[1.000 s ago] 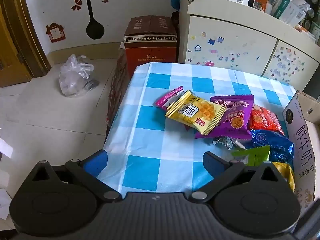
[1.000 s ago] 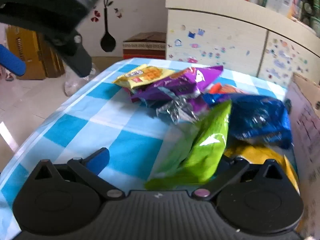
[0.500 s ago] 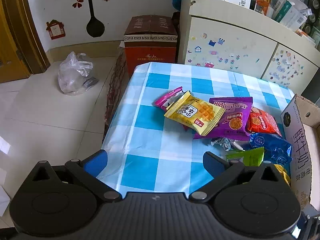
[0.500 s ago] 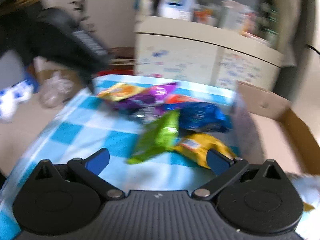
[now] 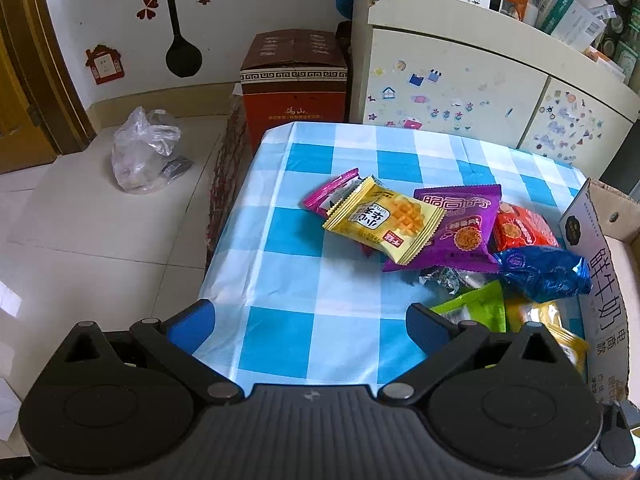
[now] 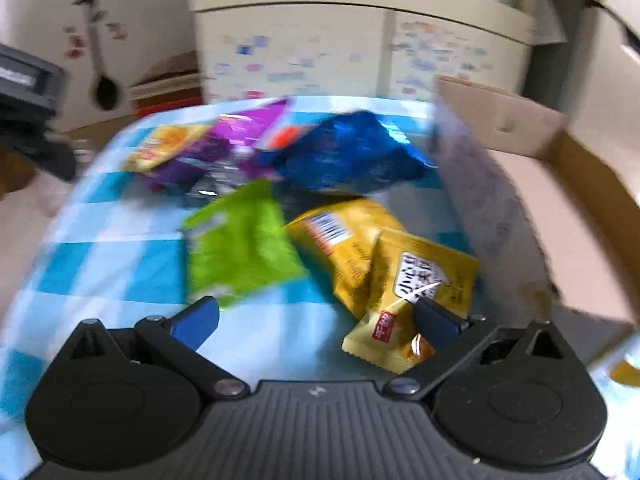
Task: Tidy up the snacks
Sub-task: 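Move both tools over the snack pile on the table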
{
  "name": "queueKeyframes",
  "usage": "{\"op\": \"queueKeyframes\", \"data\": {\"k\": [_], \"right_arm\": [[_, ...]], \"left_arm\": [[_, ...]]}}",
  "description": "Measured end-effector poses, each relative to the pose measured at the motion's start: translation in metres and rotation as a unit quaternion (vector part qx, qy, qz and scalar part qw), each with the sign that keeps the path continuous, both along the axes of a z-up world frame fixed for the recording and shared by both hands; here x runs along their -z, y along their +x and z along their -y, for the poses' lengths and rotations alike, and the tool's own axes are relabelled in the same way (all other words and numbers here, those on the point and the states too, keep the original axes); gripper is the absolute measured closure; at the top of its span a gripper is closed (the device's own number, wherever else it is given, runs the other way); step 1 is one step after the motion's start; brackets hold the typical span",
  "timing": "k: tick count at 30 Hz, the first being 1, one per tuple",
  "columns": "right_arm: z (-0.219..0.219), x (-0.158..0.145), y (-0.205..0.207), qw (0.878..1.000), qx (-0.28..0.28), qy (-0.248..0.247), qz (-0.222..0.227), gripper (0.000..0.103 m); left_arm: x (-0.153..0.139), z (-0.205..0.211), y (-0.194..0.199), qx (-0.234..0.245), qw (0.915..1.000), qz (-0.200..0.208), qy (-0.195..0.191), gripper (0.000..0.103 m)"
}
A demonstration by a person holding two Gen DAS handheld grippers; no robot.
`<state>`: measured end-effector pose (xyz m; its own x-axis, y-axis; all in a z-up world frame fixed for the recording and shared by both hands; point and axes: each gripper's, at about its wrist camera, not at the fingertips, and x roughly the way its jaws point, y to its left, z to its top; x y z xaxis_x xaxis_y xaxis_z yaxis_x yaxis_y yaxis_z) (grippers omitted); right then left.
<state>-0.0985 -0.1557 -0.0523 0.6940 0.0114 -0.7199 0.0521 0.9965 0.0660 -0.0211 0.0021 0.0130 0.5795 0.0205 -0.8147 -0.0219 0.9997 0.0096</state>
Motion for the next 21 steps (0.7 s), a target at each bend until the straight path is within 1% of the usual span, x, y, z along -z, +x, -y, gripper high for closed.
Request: {"op": "queueKeyframes", "data": {"k": [1,3,7,11,14,18,21], "right_arm": [[-0.002,-0.001,-0.002,1.000,-0.021,0.013,0.000,0.001],[-0.009,-0.005,-0.001,0.999,-0.042,0.023,-0.001,0.001],[-0.015,-0.020,-0.001,0.998,-0.055,0.006,-0.013,0.001],[-0.016,-0.036,0.001,0.999,-0.041,-0.008,-0.022,0.001],[-0.008,-0.046,0.001,0.999,-0.036,-0.013,-0.025,0.001],[-0.001,-0.058,-0.003,0.999,-0.028,-0.003,-0.026,0.000],[0.002,-0.067,-0.008,1.000,-0.010,0.008,-0.013,0.000]], "left_arm": [[0.000,0.000,0.000,0.000,1.0000,0.000,0.002,0.000],[0.002,-0.001,-0.002,-0.002,1.0000,0.001,0.005,0.000],[0.004,-0.005,-0.005,-0.003,1.0000,-0.003,0.005,0.000],[0.005,-0.005,-0.011,-0.002,0.9999,-0.002,0.014,0.000],[0.004,-0.004,-0.016,0.003,0.9998,-0.002,0.018,0.000],[0.002,-0.002,-0.022,0.003,0.9998,-0.003,0.019,0.000],[-0.003,0.002,-0.027,0.010,0.9996,0.004,0.024,0.000]]}}
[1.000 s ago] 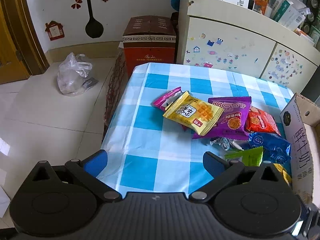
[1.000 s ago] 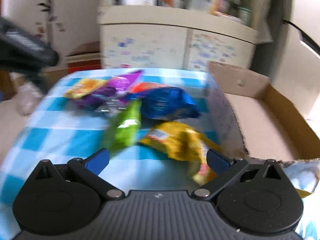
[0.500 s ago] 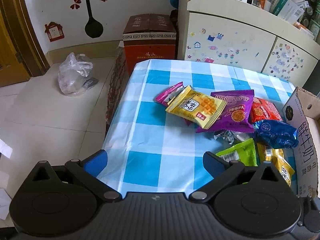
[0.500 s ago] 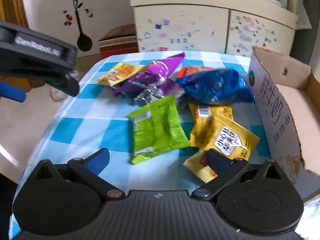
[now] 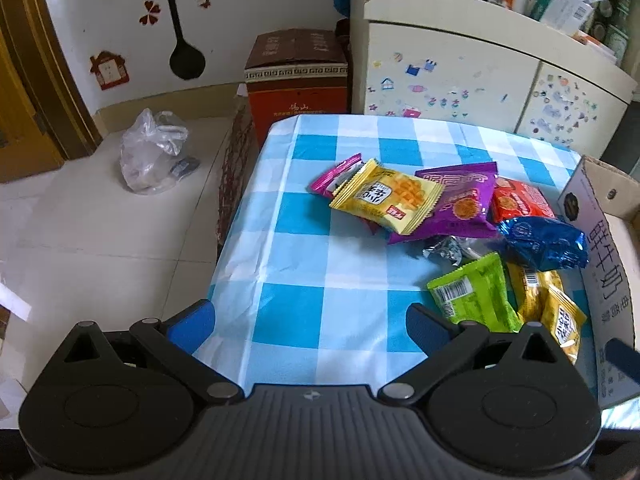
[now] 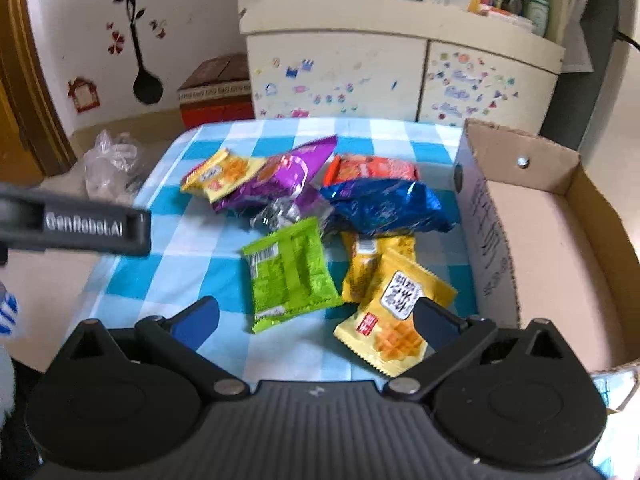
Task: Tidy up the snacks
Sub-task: 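Move both tools over the snack pile on the table, then lower the right gripper toward the green snack packet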
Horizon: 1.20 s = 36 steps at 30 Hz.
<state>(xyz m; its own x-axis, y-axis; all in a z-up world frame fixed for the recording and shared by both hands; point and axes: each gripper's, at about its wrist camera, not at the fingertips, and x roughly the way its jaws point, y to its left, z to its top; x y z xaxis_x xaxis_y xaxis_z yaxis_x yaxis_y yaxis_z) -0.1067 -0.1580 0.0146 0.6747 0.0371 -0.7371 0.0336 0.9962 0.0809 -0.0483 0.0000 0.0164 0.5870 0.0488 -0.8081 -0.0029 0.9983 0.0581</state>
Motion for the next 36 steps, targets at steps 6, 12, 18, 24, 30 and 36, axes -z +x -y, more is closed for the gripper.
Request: {"op": "queueKeyframes", "data": {"k": [6,12,18,24,30,36], "right_arm": [[0.009,-0.015,-0.008,1.000,0.030,0.006,-0.007,0.000],[0.016,-0.023,-0.014,0.999,0.043,0.022,-0.018,0.001],[0.020,-0.025,-0.014,0.998,0.051,0.021,-0.013,0.001],[0.026,-0.024,-0.012,0.997,0.061,0.039,-0.015,0.001],[0.029,-0.022,-0.010,0.996,0.079,0.033,-0.013,0.001],[0.031,-0.017,-0.007,0.995,0.088,0.030,-0.021,0.001]], "left_arm": [[-0.006,0.009,-0.012,0.013,0.9996,0.012,0.021,0.000],[-0.007,0.015,-0.019,0.021,0.9995,0.005,0.022,0.000],[-0.008,0.018,-0.022,0.021,0.9995,0.004,0.022,0.000],[-0.009,0.021,-0.022,0.022,0.9995,0.003,0.024,0.000],[-0.010,0.023,-0.024,0.028,0.9993,0.003,0.025,0.000],[-0.010,0.022,-0.026,0.028,0.9992,0.004,0.030,0.000]]}}
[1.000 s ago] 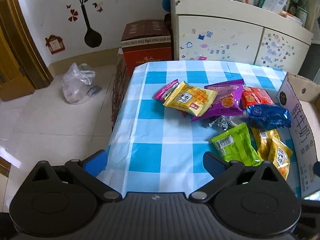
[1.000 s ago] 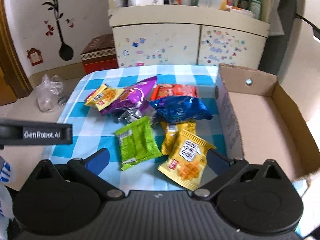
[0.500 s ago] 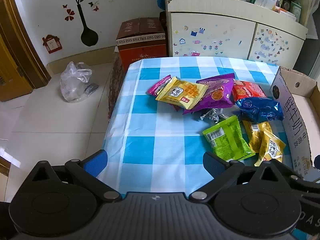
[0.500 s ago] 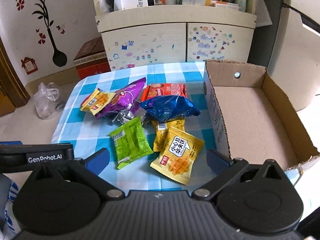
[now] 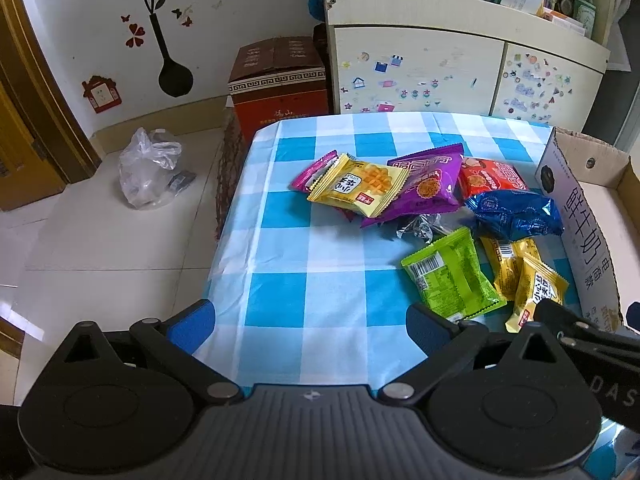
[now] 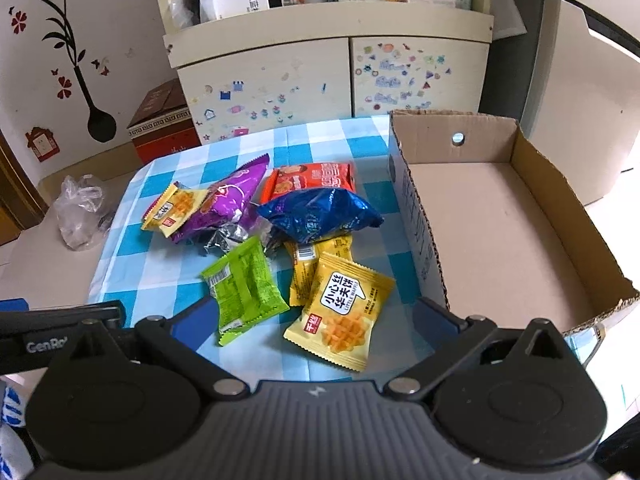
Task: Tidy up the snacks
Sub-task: 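Lower the right gripper toward the green snack packet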
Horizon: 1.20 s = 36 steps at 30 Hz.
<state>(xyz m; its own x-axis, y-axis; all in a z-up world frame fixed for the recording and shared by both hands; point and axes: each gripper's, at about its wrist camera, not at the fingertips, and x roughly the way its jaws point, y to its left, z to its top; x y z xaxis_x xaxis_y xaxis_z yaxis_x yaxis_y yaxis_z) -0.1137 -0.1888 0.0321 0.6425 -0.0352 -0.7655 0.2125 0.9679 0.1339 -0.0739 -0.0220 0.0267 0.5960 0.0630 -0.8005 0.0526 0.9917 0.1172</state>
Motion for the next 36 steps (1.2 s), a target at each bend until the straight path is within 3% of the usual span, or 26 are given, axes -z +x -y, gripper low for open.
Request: {"op": "queueKeyframes", "data": {"k": [11,36], "right_arm": [[-0.007,0.001,0.004,0.999,0.010,-0.052,-0.001,0.001],[-0.012,0.003,0.007,0.998,0.006,-0.063,0.003,0.001]], "left_arm": [[0.001,0.002,-0.002,-0.003,0.9999,0.000,0.014,0.000],[0.002,0.000,0.000,-0.010,0.9997,-0.004,0.022,0.000]]}}
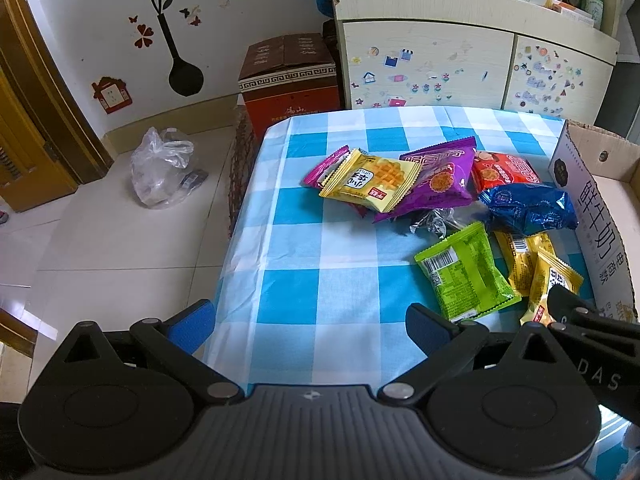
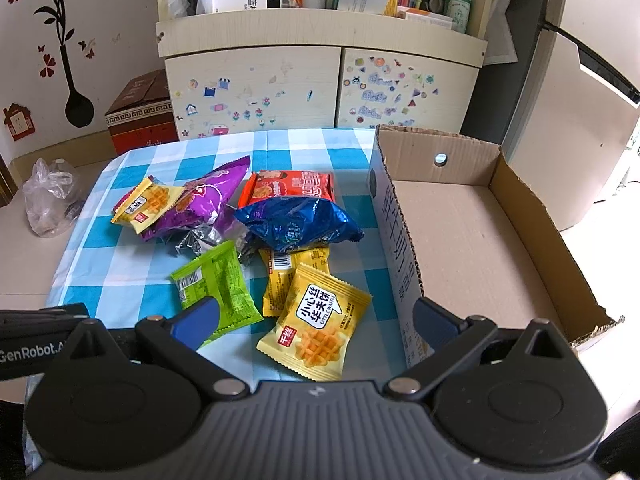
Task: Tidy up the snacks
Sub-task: 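Lower the right gripper toward the green snack packet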
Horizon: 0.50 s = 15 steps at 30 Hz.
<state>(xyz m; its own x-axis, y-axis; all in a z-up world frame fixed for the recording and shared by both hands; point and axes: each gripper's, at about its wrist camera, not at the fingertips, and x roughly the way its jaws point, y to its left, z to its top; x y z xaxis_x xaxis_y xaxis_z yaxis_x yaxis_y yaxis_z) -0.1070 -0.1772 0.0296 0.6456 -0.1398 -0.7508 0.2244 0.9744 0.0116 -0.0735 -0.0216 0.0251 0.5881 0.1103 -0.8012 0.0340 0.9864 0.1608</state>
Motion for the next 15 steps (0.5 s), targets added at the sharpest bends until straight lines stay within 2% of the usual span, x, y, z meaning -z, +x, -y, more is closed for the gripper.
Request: {"op": "queueKeyframes", "data": {"k": [15], "right_arm": [[0.0051,-0.0059,-0.0013,1.000,-0.009,0.021,0.007,0.001]], "left_arm": [[-0.0038,-0.0014,0.0057,0.004,0.9996,-0.018,-0.023,0.000]]}}
